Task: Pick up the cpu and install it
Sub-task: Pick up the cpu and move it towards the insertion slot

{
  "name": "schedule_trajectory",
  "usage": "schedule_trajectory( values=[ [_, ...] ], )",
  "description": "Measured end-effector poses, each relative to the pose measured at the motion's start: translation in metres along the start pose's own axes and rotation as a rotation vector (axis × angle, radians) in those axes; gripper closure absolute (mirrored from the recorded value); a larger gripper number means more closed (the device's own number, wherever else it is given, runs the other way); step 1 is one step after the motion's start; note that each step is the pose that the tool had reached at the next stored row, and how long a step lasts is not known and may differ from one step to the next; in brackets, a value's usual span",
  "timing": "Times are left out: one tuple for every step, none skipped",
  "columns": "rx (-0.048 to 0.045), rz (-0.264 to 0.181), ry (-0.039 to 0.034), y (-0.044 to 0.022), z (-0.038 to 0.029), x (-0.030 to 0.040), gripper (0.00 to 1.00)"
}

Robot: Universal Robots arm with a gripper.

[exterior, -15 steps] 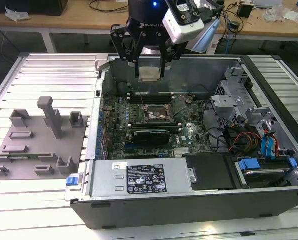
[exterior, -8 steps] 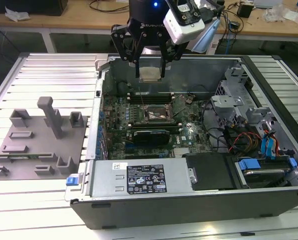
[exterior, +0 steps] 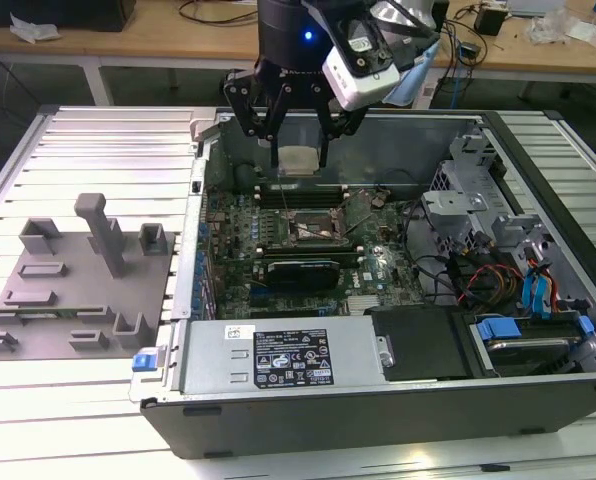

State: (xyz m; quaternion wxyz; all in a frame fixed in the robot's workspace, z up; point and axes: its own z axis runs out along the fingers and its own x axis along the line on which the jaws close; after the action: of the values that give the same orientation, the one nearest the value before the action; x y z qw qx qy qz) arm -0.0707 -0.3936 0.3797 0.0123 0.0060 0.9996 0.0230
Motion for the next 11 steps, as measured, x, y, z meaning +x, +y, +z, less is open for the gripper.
schedule_trajectory(
  values=[
    [0.0002,0.0,0.0001,0.0012,0.0021,0.0001,0.45],
    [0.0002,0.0,0.0,0.0019,0.0032,0.0001,0.45],
    [0.0001,0.0,0.0,0.0031,0.0054,0.0001,0.45],
    [0.0001,0.0,0.0001,0.004,0.0071,0.0002,0.45],
    [0.0,0.0,0.0,0.0053,0.0095,0.0003,0.45],
    [0.0002,0.0,0.0001,0.0063,0.011,0.0003,0.45],
    [0.0001,0.0,0.0,0.0072,0.0126,0.0004,0.45],
    [0.0001,0.0,0.0001,0.0078,0.0136,0.0004,0.45],
    [0.0,0.0,0.0,0.0088,0.0149,0.0004,0.45],
    [0.0001,0.0,0.0001,0.0101,0.017,0.0005,0.45],
    [0.0001,0.0,0.0,0.0109,0.0186,0.0006,0.45]
  ],
)
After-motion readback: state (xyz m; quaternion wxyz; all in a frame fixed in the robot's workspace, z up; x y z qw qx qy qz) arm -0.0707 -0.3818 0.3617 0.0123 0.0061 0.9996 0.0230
